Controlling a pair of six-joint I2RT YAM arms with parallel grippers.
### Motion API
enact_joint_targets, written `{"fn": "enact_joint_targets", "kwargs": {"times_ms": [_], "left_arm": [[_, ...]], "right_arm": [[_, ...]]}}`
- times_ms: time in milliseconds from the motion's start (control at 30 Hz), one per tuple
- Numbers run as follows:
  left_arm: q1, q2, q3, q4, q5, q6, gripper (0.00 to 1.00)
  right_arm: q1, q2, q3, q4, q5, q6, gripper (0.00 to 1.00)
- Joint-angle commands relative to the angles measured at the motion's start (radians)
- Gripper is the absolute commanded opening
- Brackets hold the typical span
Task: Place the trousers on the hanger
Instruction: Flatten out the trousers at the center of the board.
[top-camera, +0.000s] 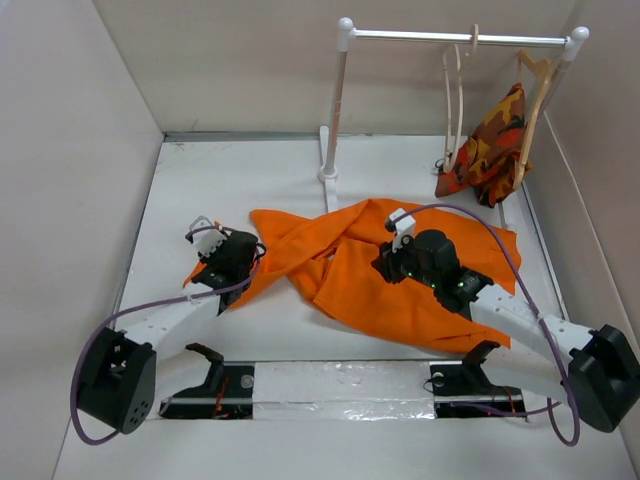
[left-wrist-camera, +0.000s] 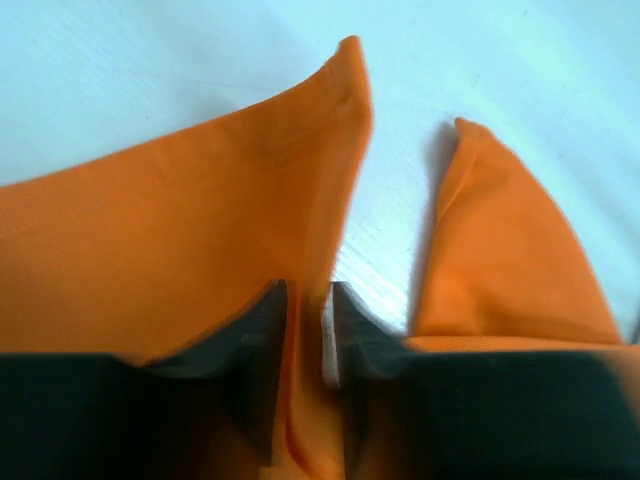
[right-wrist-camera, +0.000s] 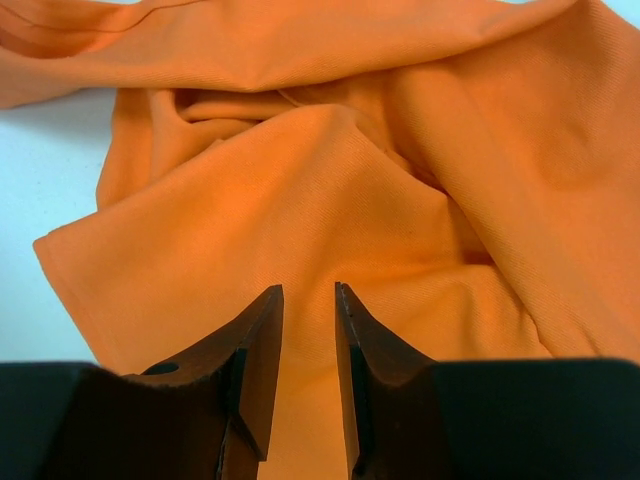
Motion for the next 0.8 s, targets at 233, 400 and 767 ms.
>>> {"fn": "enact_joint_targets", "kwargs": {"times_ms": [233, 400, 767], "left_arm": [[0.020, -0.174, 0.195, -0.045, -0.158, 0.039, 0.00], [0.020, -0.294, 0.316, -0.021, -0.279, 0.143, 0.00], [0.164, 0.066, 0.602, 0.229, -0.368, 0.398, 0.00]], "right_arm": [[0.017, 0.046, 0.022, 0.096, 0.082, 0.000, 0.42], [0.017, 0.101, 0.006, 0.148, 0.096, 0.018, 0.62], [0.008, 0.023, -0.022, 0.173, 0.062, 0.020, 0.72]]}}
